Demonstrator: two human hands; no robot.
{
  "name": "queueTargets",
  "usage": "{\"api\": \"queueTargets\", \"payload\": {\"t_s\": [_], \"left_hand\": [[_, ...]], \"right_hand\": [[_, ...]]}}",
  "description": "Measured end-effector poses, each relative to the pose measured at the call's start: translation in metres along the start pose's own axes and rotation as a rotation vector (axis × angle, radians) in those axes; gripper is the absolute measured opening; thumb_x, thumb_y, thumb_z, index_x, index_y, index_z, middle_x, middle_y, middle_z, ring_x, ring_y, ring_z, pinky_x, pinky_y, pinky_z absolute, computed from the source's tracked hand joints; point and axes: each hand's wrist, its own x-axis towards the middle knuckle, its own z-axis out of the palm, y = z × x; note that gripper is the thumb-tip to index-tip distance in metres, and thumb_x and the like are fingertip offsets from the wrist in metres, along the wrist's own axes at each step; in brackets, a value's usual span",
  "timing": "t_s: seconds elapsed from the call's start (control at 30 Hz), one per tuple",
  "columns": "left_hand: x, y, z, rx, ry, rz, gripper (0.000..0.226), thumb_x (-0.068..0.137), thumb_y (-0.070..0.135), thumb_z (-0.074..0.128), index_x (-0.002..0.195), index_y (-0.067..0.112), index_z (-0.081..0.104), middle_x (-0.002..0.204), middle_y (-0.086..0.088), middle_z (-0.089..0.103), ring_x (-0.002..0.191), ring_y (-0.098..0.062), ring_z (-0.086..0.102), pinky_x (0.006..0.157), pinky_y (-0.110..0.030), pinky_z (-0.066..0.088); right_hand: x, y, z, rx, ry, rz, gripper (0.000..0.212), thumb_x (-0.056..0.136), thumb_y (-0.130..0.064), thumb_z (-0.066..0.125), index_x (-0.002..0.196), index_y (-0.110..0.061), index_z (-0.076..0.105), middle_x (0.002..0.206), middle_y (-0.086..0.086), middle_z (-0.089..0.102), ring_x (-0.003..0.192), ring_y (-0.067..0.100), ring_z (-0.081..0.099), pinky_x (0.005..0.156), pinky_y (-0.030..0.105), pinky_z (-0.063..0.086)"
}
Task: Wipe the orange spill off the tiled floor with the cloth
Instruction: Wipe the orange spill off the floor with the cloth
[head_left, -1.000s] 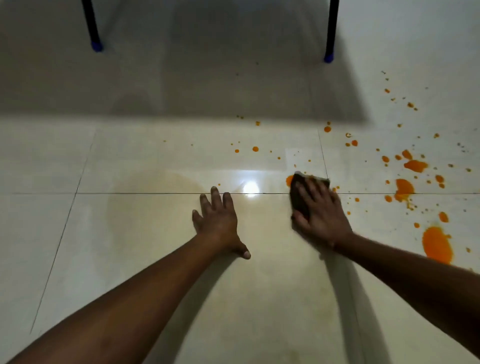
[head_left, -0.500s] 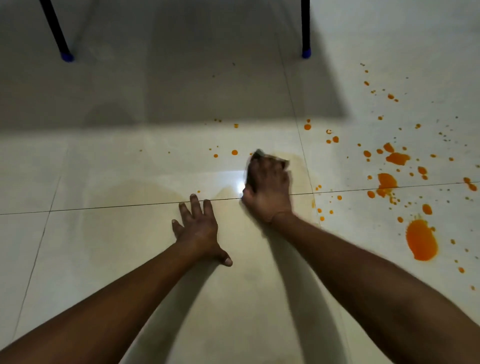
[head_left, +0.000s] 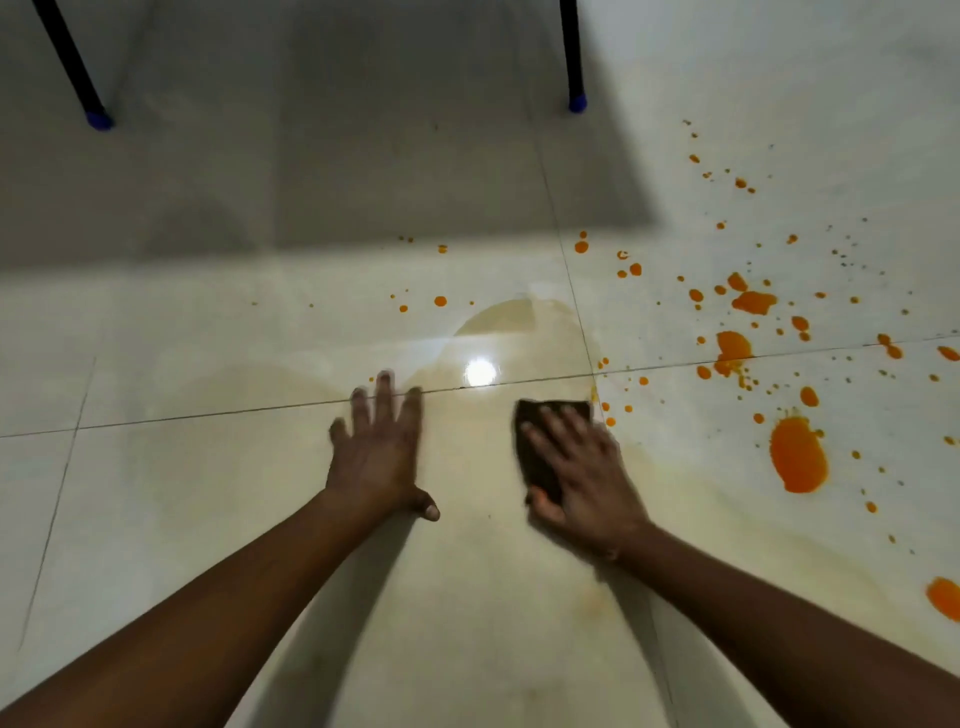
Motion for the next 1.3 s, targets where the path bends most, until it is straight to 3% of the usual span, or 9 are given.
{"api": "queueTargets", "payload": {"t_s": [0.17, 0.37, 0.53, 0.7, 0.87, 1.07, 1.13, 1.23, 1.3], "left_hand": [[0.009, 0.023, -0.015, 0.185, -0.084, 0.268, 0.130, 0.057, 0.034, 0.090, 0.152, 0.028, 0.002, 0.160, -0.003, -0.015, 0.146, -0.036, -0.002, 0.104, -0.055, 0.037], [0.009, 0.028, -0.022, 0.158, -0.166, 0.252, 0.132, 0.059, 0.024, 0.089, 0.153, 0.030, -0.005, 0.160, -0.001, -0.018, 0.147, -0.036, -0.006, 0.098, -0.052, 0.046], [0.011, 0.029, -0.019, 0.141, -0.141, 0.247, 0.130, 0.058, 0.020, 0.090, 0.153, 0.030, 0.000, 0.160, 0.000, -0.015, 0.147, -0.034, -0.006, 0.092, -0.047, 0.050], [0.000, 0.026, -0.015, 0.156, -0.136, 0.223, 0.122, 0.068, 0.022, 0.085, 0.153, 0.030, -0.002, 0.161, 0.001, -0.017, 0.148, -0.030, -0.001, 0.098, -0.045, 0.047], [-0.010, 0.020, -0.014, 0.187, -0.111, 0.257, 0.100, 0.079, 0.033, 0.076, 0.152, 0.025, 0.009, 0.162, -0.002, -0.006, 0.145, -0.026, 0.015, 0.098, -0.044, 0.046], [0.000, -0.006, -0.051, 0.137, -0.077, 0.213, 0.102, 0.079, 0.044, 0.074, 0.154, 0.023, 0.008, 0.163, -0.003, -0.004, 0.147, -0.026, 0.012, 0.107, -0.047, 0.039], [0.017, -0.025, -0.063, 0.275, -0.081, 0.244, 0.106, 0.077, 0.049, 0.074, 0.154, 0.024, 0.005, 0.163, -0.003, -0.006, 0.147, -0.027, 0.010, 0.106, -0.047, 0.039], [0.051, -0.050, -0.076, 0.382, -0.078, 0.223, 0.115, 0.072, 0.054, 0.076, 0.154, 0.023, 0.001, 0.162, -0.003, -0.009, 0.148, -0.030, 0.007, 0.109, -0.047, 0.035], [0.074, -0.065, -0.083, 0.402, -0.063, 0.210, 0.119, 0.070, 0.056, 0.076, 0.154, 0.021, -0.002, 0.162, -0.004, -0.012, 0.148, -0.031, 0.005, 0.111, -0.049, 0.032]], "right_hand": [[0.073, 0.062, -0.026, -0.006, 0.071, 0.561, 0.078, 0.082, -0.058, 0.024, 0.153, -0.025, 0.022, 0.161, 0.007, 0.018, 0.147, 0.029, 0.008, 0.116, 0.053, 0.012], [-0.053, 0.006, 0.002, 0.040, 0.042, 0.222, 0.077, 0.083, -0.055, 0.041, 0.153, -0.029, 0.021, 0.162, 0.003, 0.015, 0.149, 0.025, 0.009, 0.116, 0.054, 0.019], [0.060, 0.045, -0.019, -0.004, 0.070, 0.501, 0.081, 0.080, -0.060, 0.019, 0.154, -0.028, 0.016, 0.162, 0.005, 0.012, 0.148, 0.027, 0.004, 0.119, 0.051, 0.008], [-0.040, 0.037, -0.008, -0.004, 0.071, 0.355, 0.077, 0.083, -0.057, 0.034, 0.154, -0.028, 0.020, 0.162, 0.003, 0.014, 0.148, 0.026, 0.008, 0.118, 0.051, 0.014], [0.037, 0.048, -0.021, 0.013, 0.066, 0.642, 0.078, 0.084, -0.056, 0.026, 0.154, -0.023, 0.018, 0.162, 0.008, 0.014, 0.148, 0.032, 0.005, 0.116, 0.054, 0.010], [-0.023, -0.019, -0.002, -0.002, -0.105, 0.121, 0.078, 0.084, -0.058, 0.033, 0.154, -0.027, 0.017, 0.163, 0.005, 0.009, 0.149, 0.030, 0.006, 0.118, 0.054, 0.011], [-0.019, 0.009, -0.001, -0.012, -0.033, 0.213, 0.078, 0.082, -0.058, 0.036, 0.152, -0.026, 0.025, 0.161, 0.006, 0.017, 0.148, 0.030, 0.013, 0.115, 0.056, 0.020], [0.044, 0.041, -0.013, -0.007, 0.059, 0.503, 0.079, 0.082, -0.060, 0.027, 0.153, -0.025, 0.022, 0.162, 0.007, 0.016, 0.148, 0.030, 0.009, 0.115, 0.054, 0.013], [0.090, 0.016, -0.010, -0.019, 0.049, 0.414, 0.083, 0.079, -0.061, 0.021, 0.152, -0.023, 0.023, 0.161, 0.009, 0.016, 0.147, 0.032, 0.008, 0.114, 0.054, 0.012]]}}
